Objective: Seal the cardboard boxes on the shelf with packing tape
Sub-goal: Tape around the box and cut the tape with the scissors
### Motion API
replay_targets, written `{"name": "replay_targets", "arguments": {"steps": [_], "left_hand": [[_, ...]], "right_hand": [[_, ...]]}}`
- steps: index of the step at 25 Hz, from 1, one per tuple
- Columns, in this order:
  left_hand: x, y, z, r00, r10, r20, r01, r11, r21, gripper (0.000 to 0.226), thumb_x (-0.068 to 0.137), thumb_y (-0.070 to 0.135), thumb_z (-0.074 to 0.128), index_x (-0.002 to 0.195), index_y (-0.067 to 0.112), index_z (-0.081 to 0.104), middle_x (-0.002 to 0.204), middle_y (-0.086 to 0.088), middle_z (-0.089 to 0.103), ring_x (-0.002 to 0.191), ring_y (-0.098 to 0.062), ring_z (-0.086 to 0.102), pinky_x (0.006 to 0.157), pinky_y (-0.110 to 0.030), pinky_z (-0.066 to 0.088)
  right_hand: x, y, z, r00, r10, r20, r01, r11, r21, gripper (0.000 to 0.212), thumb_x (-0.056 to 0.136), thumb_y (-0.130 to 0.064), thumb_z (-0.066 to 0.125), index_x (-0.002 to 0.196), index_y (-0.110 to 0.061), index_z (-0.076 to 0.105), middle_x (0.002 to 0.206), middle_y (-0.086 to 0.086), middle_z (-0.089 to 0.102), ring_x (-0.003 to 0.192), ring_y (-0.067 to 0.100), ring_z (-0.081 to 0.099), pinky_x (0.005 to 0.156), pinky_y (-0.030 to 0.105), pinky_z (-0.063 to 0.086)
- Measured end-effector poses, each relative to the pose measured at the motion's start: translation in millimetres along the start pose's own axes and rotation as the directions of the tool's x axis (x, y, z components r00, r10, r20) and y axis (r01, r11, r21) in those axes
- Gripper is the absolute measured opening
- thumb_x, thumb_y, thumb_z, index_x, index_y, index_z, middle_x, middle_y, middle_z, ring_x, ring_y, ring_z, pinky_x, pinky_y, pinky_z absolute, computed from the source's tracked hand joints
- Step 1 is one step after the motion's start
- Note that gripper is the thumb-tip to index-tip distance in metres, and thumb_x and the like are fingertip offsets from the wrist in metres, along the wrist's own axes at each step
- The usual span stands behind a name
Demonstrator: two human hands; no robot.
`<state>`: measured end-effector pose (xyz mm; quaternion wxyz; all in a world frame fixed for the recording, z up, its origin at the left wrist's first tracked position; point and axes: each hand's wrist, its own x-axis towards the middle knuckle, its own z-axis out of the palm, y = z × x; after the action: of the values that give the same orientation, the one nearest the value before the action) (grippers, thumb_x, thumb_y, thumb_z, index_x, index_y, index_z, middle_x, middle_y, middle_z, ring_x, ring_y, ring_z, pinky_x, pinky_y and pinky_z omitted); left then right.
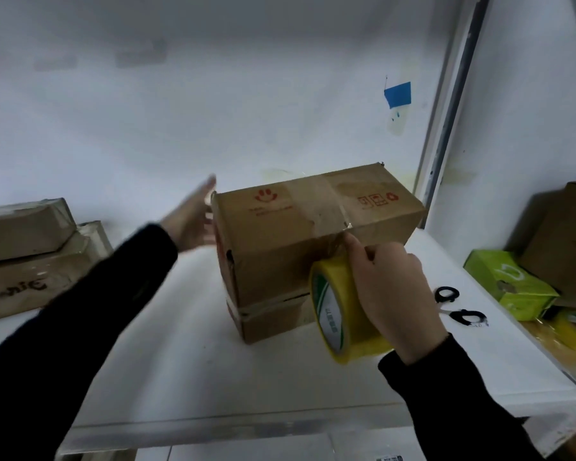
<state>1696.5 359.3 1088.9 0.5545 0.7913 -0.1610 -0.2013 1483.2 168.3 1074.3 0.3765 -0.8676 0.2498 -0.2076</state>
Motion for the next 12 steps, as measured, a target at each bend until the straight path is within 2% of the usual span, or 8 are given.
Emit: {"name": "replay_targets", "arguments": {"steps": [2,3,5,6,7,8,10,12], "left_hand": [[-22.8,73.6,21.4,0.989,0.146,0.012,-0.146,0.983,0.110,0.101,0.042,0.091,0.052,0.115,0.023,0.058,0.119,-0.004,0.062,0.100,-0.020,0.063,0.086,-0.032,0.050],[-30.7,102.3,36.5,0.977,0.181,0.116,-0.212,0.900,0.381,0.106,0.033,0.096,0.046,0.118,0.034,0.053,0.125,0.006,0.055,0.107,-0.014,0.058,0.094,-0.033,0.044],[-47.0,128.6,80.9,0.950,0.019,0.312,-0.278,0.506,0.816,0.130,0.024,0.095,0.048,0.140,0.040,0.029,0.136,0.015,0.035,0.124,-0.011,0.040,0.106,-0.034,0.033],[-40.7,125.8,93.2,0.938,-0.090,0.334,-0.282,0.363,0.888,0.138,0.028,0.089,0.054,0.147,0.036,0.008,0.146,0.009,0.027,0.131,-0.016,0.034,0.107,-0.033,0.032],[-31.5,124.2,102.2,0.937,-0.175,0.304,-0.238,0.319,0.917,0.139,0.034,0.082,0.058,0.148,0.034,-0.007,0.152,0.004,0.019,0.135,-0.021,0.029,0.106,-0.031,0.032],[-19.2,120.5,102.7,0.932,-0.206,0.297,-0.223,0.318,0.922,0.136,0.040,0.075,0.061,0.147,0.035,-0.013,0.154,0.003,0.015,0.137,-0.024,0.028,0.103,-0.029,0.033],[-2.1,113.6,84.1,0.934,-0.173,0.312,-0.211,0.436,0.875,0.123,0.052,0.065,0.068,0.147,0.039,-0.006,0.154,0.003,0.019,0.135,-0.022,0.030,0.099,-0.025,0.034],[11.9,103.8,62.3,0.938,-0.102,0.332,-0.210,0.596,0.775,0.103,0.069,0.053,0.072,0.147,0.042,0.006,0.147,0.006,0.030,0.122,-0.016,0.044,0.088,-0.018,0.041]], "right_hand": [[8.1,-3.2,3.8,1.000,0.012,-0.025,-0.012,1.000,0.003,0.047,0.096,-0.051,0.031,0.080,-0.012,0.053,0.074,0.003,0.051,0.065,0.014,0.044,0.068,0.032,0.037],[10.8,-5.3,5.0,0.999,0.011,-0.036,-0.010,1.000,0.005,0.047,0.096,-0.050,0.032,0.080,-0.011,0.053,0.073,0.003,0.050,0.066,0.016,0.045,0.069,0.032,0.038],[18.0,-5.6,5.8,0.999,0.008,-0.036,-0.008,1.000,0.003,0.047,0.095,-0.051,0.035,0.081,-0.010,0.055,0.077,0.005,0.054,0.074,0.023,0.054,0.073,0.037,0.045],[23.1,-5.2,4.6,1.000,0.019,-0.023,-0.018,0.999,0.033,0.048,0.094,-0.051,0.037,0.084,-0.009,0.057,0.083,0.010,0.059,0.080,0.028,0.058,0.077,0.041,0.049],[27.2,-3.8,3.4,0.999,0.044,0.017,-0.046,0.990,0.131,0.048,0.093,-0.052,0.041,0.089,-0.010,0.061,0.091,0.015,0.063,0.086,0.031,0.061,0.081,0.044,0.051],[28.4,-1.4,2.1,0.992,0.070,0.104,-0.097,0.954,0.285,0.047,0.091,-0.054,0.045,0.093,-0.010,0.062,0.098,0.019,0.064,0.092,0.032,0.062,0.087,0.046,0.051],[24.1,4.5,5.5,0.939,0.009,0.344,-0.209,0.809,0.549,0.050,0.079,-0.063,0.054,0.097,-0.017,0.061,0.109,0.018,0.064,0.101,0.031,0.063,0.096,0.050,0.048],[19.9,8.2,13.9,0.869,-0.124,0.479,-0.207,0.787,0.581,0.056,0.070,-0.067,0.059,0.099,-0.019,0.063,0.105,0.010,0.069,0.102,0.026,0.064,0.099,0.050,0.046]]}}
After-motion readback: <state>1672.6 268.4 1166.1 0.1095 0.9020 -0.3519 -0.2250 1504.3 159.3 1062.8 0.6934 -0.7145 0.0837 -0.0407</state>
